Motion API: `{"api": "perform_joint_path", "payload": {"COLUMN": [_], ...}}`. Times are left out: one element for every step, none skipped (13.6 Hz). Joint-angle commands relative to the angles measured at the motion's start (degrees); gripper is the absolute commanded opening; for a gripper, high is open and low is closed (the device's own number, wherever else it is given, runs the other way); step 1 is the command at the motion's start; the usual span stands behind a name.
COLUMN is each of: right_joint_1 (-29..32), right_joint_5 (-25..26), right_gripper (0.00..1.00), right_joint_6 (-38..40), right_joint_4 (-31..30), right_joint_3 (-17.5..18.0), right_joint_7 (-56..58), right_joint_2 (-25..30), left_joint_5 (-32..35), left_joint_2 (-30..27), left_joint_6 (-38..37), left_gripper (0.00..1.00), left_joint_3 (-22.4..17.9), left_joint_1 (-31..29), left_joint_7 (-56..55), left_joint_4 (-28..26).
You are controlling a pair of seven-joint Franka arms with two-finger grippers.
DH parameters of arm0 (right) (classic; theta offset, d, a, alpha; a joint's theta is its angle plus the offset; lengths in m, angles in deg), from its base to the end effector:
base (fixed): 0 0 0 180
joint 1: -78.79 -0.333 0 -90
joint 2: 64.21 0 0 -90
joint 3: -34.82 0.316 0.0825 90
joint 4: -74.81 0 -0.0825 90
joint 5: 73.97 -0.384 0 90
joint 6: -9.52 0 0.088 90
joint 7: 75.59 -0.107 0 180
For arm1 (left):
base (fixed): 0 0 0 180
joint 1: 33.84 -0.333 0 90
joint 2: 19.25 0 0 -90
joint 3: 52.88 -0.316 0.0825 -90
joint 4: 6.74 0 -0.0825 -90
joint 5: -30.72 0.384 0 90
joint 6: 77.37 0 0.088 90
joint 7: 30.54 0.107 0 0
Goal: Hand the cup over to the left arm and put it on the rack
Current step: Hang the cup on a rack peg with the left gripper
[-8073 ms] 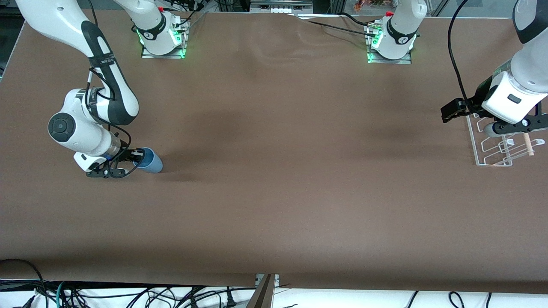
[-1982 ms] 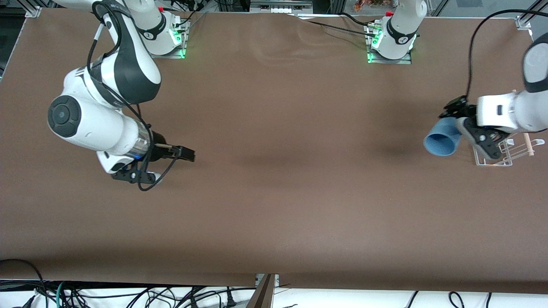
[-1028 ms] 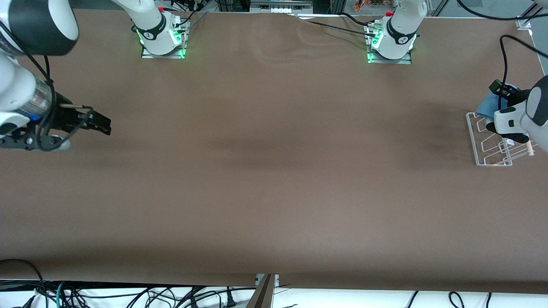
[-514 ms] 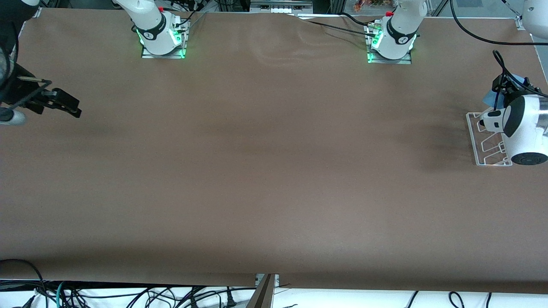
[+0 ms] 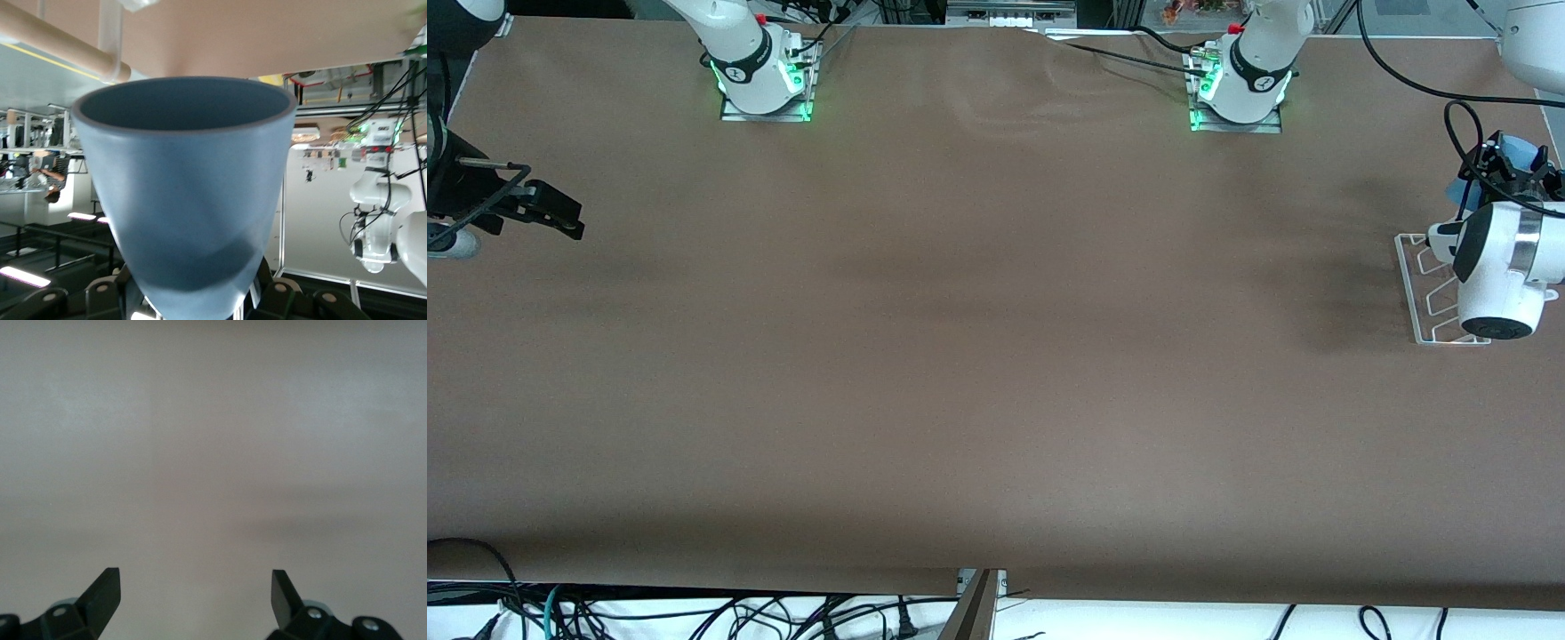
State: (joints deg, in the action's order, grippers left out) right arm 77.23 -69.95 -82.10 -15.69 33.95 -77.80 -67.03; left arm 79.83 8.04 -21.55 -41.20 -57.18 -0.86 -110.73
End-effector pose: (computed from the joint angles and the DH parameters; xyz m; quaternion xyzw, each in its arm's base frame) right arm 0.5709 -0.0002 0.5954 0.9992 -0.0117 -0.0139 0.0358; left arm 0.4756 0.2138 0.3032 -0.7251 0.1570 0.6525 0.1544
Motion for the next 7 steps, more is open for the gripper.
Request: {"api": "perform_joint_path", "payload": {"right_joint_1": [0.9,0.8,0.8,0.8,0.8,0.9,0.9], "right_joint_5": [0.5,0.5,0.5,0.5,0.5,0.5,0.5], "right_gripper": [1.0,1.0,1.0,1.0,1.0,1.0,1.0], "right_joint_6": [1.7,1.6,1.6,1.6,1.6,1.6,1.6], "right_joint_4": [2.3,2.3,2.3,2.3,2.3,2.3,2.3], "right_joint_3": [0.8,0.7,0.8,0.8,0.7,0.7,0.7], "right_joint_7": [0.6,0.6,0.6,0.6,0.6,0.6,0.7], "right_joint_2": [-1.3,-1.3,-1.5,-1.5,-1.6,-1.7,-1.7], "left_joint_5": [3.3,4.0,4.3,5.0,5.2,6.0,6.3], "left_joint_2": [1.5,2.1,2.3,2.5,2.5,2.5,2.9], "left_joint_6": [-1.5,-1.5,-1.4,-1.3,-1.1,-1.1,-1.1], "left_gripper": [0.0,0.0,0.0,0.0,0.0,0.0,0.0], "left_joint_3": [0.5,0.6,0.6,0.6,0.6,0.6,0.6], "left_joint_1": [0.2,0.4,0.4,0.4,0.4,0.4,0.4], "left_joint_7": [2.1,2.2,2.3,2.7,3.4,3.5,3.7], "left_joint_4": [-0.2,-0.2,-0.2,-0.2,-0.2,-0.2,-0.2]}}
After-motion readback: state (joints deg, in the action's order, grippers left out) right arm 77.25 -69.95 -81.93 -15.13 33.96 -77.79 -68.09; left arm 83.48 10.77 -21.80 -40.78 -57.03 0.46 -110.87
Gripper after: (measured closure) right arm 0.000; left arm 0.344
